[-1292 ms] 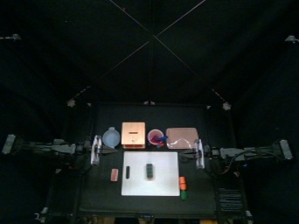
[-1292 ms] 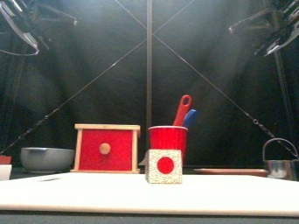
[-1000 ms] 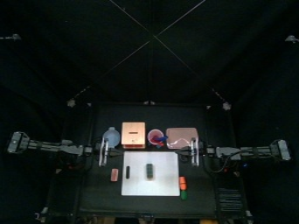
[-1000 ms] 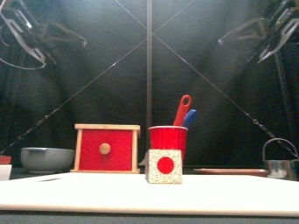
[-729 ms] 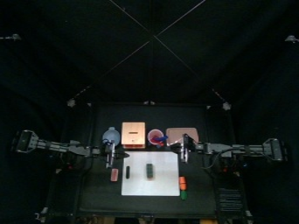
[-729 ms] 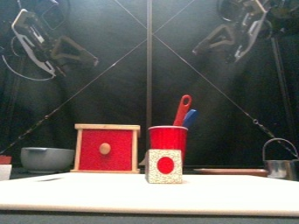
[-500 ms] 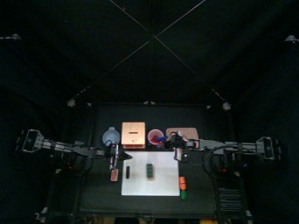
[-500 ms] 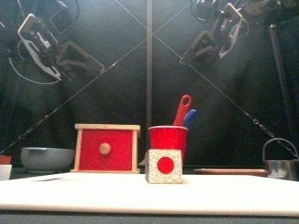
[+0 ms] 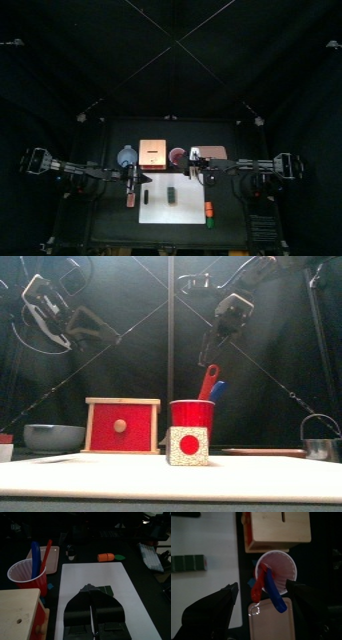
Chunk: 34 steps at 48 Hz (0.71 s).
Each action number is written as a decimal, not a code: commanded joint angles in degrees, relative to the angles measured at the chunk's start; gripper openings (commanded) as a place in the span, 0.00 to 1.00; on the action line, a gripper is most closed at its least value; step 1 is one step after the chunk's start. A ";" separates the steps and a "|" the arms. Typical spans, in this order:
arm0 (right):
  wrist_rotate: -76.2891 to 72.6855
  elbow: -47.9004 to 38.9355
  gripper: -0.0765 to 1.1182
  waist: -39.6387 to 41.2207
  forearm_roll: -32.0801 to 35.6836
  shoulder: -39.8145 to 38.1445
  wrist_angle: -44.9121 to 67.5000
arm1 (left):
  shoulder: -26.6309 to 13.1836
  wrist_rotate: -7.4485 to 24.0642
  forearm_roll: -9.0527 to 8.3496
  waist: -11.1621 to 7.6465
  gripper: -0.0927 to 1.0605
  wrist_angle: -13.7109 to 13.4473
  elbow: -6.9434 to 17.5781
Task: Cut the sushi into 4 pieces with the knife
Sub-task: Pick up the knife at its handle with right hand
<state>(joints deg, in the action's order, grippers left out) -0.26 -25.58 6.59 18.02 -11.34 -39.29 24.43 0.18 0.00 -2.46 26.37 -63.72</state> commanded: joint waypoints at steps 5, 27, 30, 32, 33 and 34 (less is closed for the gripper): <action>0.18 4.92 0.92 -0.70 3.34 3.08 -5.45 | -0.09 0.09 0.00 0.00 0.07 0.62 1.32; 2.02 10.37 0.91 -1.05 3.25 11.43 -14.68 | 0.00 0.09 0.09 0.18 0.07 0.62 0.88; 2.11 10.72 0.91 -0.88 3.25 11.78 -14.77 | 0.00 0.09 0.09 0.18 0.07 0.62 0.79; 2.20 10.90 0.90 -0.79 3.34 11.95 -14.94 | 0.00 0.00 0.18 0.26 0.07 0.62 0.62; 2.20 10.99 0.90 -0.79 3.34 11.95 -15.03 | 0.00 0.00 0.18 0.18 0.07 0.62 0.62; 2.29 10.99 0.90 -0.70 3.25 12.04 -15.12 | 0.00 0.00 0.18 0.26 0.07 0.62 0.62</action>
<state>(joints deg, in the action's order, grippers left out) 1.85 -16.08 5.63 21.27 1.67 -54.14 24.43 0.18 0.09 -2.37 26.46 -63.72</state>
